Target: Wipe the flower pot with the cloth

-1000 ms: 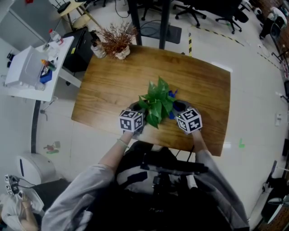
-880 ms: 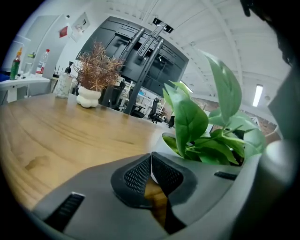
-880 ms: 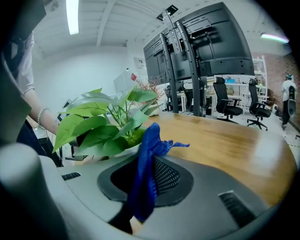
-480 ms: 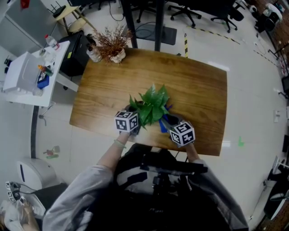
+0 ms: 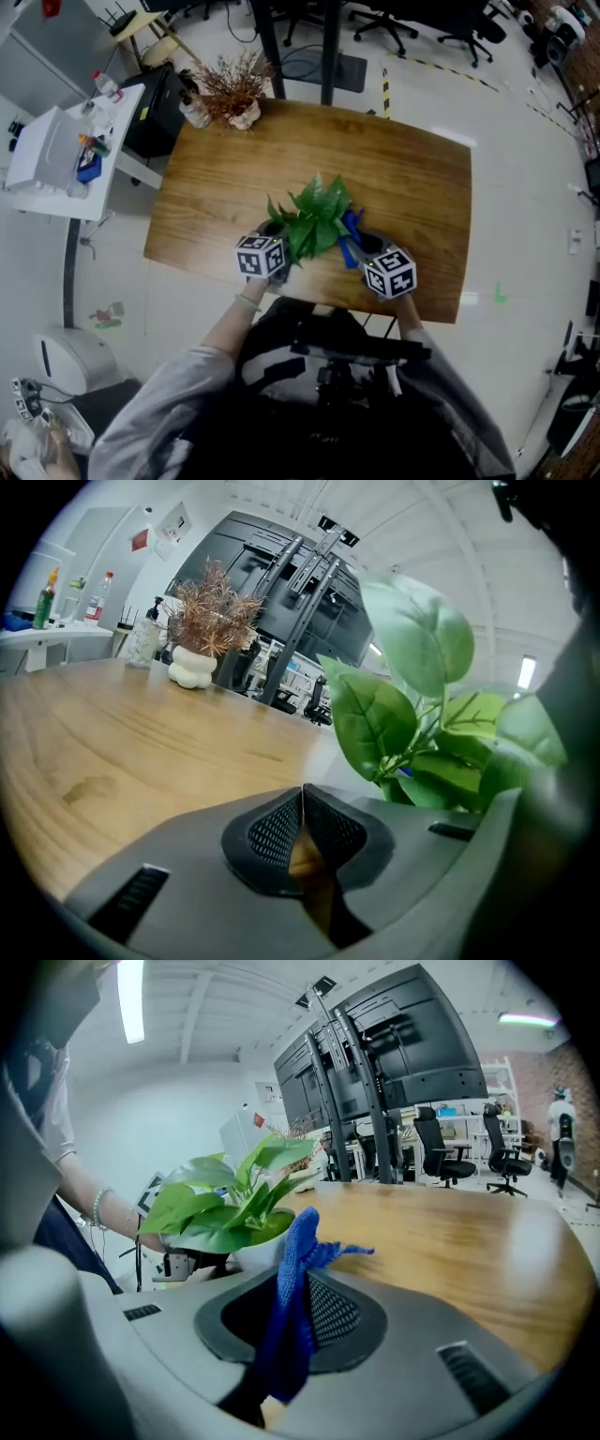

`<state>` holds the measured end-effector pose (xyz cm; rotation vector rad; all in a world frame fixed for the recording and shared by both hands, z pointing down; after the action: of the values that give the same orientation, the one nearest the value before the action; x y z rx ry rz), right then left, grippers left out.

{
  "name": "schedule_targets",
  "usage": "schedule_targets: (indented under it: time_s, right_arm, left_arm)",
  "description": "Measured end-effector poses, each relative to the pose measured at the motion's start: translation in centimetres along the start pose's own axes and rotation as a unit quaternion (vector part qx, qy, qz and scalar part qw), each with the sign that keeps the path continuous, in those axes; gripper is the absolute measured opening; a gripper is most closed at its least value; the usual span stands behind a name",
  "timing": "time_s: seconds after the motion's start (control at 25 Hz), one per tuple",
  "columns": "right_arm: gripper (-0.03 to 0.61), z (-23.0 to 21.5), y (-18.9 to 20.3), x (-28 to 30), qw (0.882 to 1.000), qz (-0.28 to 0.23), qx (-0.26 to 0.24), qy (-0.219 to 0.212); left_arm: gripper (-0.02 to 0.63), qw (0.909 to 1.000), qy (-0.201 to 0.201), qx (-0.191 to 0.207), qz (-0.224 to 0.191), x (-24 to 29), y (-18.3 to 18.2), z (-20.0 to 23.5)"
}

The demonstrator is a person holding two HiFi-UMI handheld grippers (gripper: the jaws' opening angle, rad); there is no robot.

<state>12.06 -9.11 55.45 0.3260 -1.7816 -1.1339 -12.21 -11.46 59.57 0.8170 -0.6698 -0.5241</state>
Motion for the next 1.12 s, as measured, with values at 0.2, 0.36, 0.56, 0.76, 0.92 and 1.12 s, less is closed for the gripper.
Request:
schedule_targets:
  time_s: [0.2, 0.36, 0.56, 0.76, 0.92, 1.12]
  right_arm:
    - [0.087, -1.7, -3.6, 1.4, 0.998, -0.013, -0.053, -0.022]
    - [0.087, -1.6, -5.6, 2.9, 0.991, -0.004, -0.105, -0.078]
    - [0.087, -1.5, -5.3, 3.9, 0.987, 0.018, -0.123, -0.102]
    - [0.087, -1.1, -3.5, 3.9, 0.988, 0.037, -0.114, -0.099]
    - [0.087, -0.5, -2.0, 3.3, 0.990, 0.042, -0.099, -0.095]
    - [0.087, 1.0, -0.4, 2.1, 0.990, 0.049, -0.091, -0.094]
  left_arm:
    - [0.005, 0.9999, 0.011, -0.006, -0.002, -0.5, 0.4, -0.4]
    - [0.005, 0.9996, 0.027, -0.003, 0.001, -0.5, 0.4, -0.4]
    - [0.005, 0.9995, 0.031, 0.001, 0.001, -0.2, -0.2, -0.4]
    - [0.005, 0.9994, 0.035, 0.002, 0.005, 0.1, -0.5, 0.0]
    - [0.005, 0.9994, 0.033, 0.003, 0.010, 0.5, -0.6, 0.2]
    - [0.005, 0.9994, 0.033, 0.003, 0.011, 1.1, -1.0, 0.5]
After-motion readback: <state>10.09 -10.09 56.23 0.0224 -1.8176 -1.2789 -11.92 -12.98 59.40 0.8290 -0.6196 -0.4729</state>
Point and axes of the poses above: the fingertips, and each gripper's own axes: x forward along the fingers, z to its left, y out of its underside, the point moved 8 cm from there along -x, backward along the fingers, and after that the axes turned 12 degrees about y, right-handed, at the moved point
